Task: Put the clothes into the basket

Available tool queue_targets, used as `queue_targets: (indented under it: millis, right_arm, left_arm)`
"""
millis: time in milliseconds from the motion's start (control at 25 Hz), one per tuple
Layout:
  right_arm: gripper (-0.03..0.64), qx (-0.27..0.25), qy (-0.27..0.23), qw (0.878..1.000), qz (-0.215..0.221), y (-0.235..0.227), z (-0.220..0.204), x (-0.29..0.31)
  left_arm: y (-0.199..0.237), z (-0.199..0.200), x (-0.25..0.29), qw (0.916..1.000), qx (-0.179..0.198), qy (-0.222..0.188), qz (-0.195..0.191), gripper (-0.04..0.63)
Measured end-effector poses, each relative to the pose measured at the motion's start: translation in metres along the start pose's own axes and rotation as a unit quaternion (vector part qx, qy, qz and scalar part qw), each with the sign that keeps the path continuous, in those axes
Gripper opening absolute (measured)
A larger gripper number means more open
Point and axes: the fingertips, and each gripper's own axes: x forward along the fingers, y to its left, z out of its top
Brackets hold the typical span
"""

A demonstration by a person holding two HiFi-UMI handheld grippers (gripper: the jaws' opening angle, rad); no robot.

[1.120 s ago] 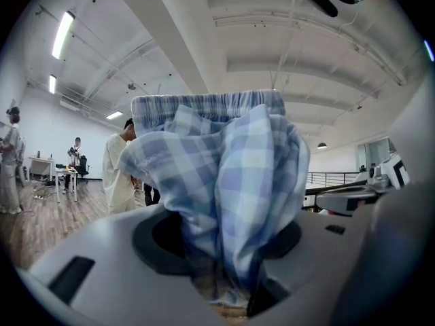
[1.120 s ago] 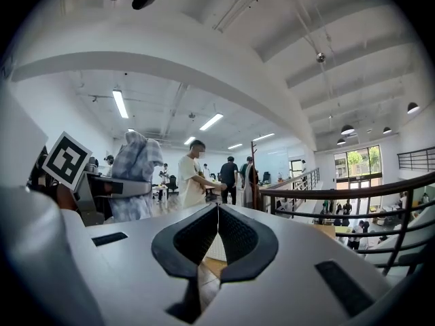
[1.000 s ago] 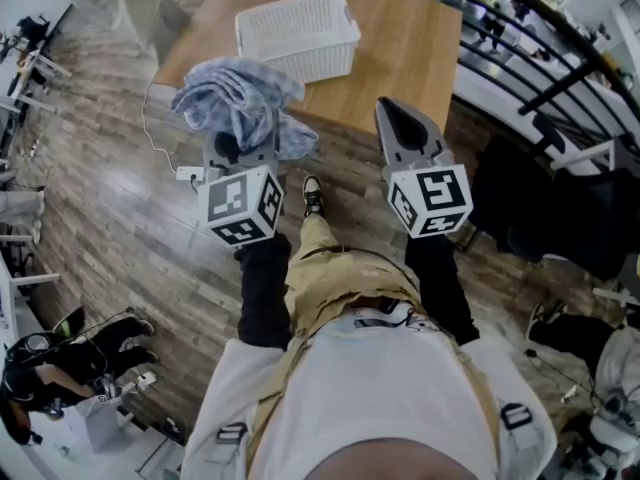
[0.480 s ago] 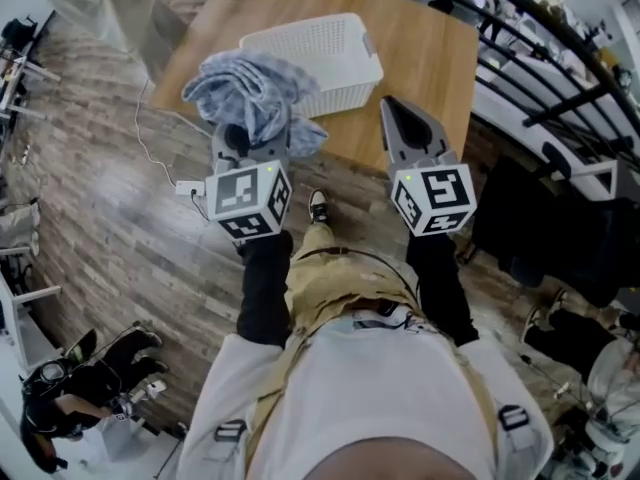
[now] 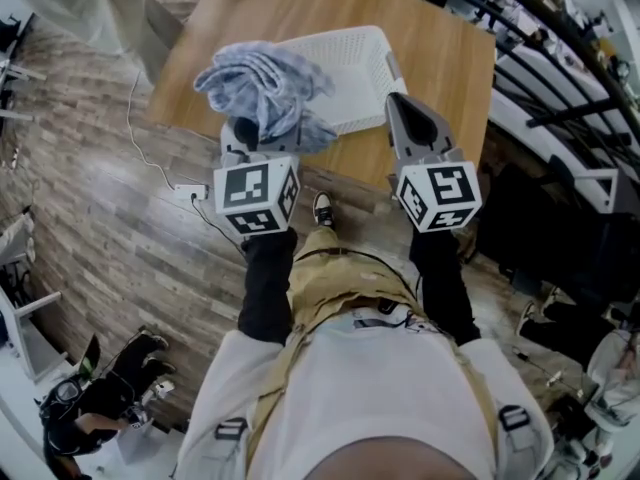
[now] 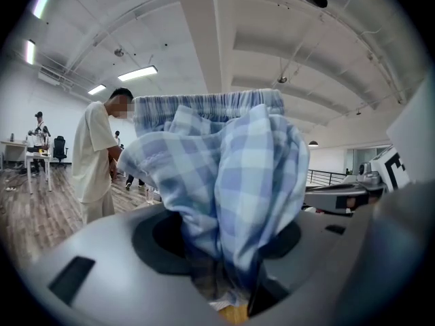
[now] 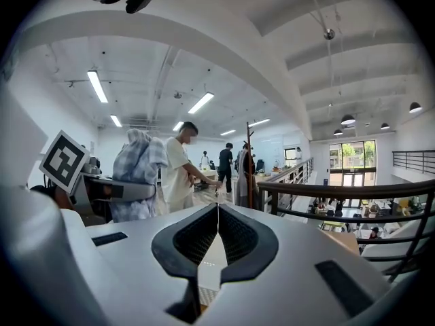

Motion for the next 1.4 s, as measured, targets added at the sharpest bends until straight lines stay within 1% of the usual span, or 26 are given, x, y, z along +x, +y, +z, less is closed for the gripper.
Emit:
queue_targets:
  millis: [240,440,760,880,1080,1280,1400]
  right_arm:
    - [0.021,-0.002,0.008,1.0,-0.008,-0.002,0.003,0.038]
    - [0.021,0.003,0.009,1.0,-0.013,-0.008,0.002,0.052]
    - [0.021,0.008,0.011,1.0,0.01,-0.017,0.006,0.07]
    - [0.021,0.013,0.026,0.999,0.015,-0.022,0.0,0.077]
    - [0.021,0.015,0.053,0.998,0.027,-0.033,-0.016,0.089]
    - [0.021,0.025,0.09,0.995,0.021,-0.052,-0.042,0.098]
    - [0.021,0.032,0.107,0.993,0.022,-0.058,-0.055,0.105]
  left_arm:
    - [0.018,-0.001,0.033,0.9996,-0.004,0.014,-0.022,0.219]
    - [0.02,-0.004,0.048,0.9992,-0.005,0.023,-0.031,0.219]
    - [0.019,-0.002,0.065,0.9991,-0.001,0.036,-0.02,0.219]
    - [0.015,-0.012,0.073,0.9979,0.015,0.059,-0.022,0.219]
    - [0.013,-0.037,0.099,0.9917,0.049,0.112,-0.041,0.219]
    - [0.006,-0.066,0.121,0.9816,0.086,0.159,-0.062,0.219]
    - [0.005,-0.086,0.135,0.9728,0.105,0.193,-0.075,0.219]
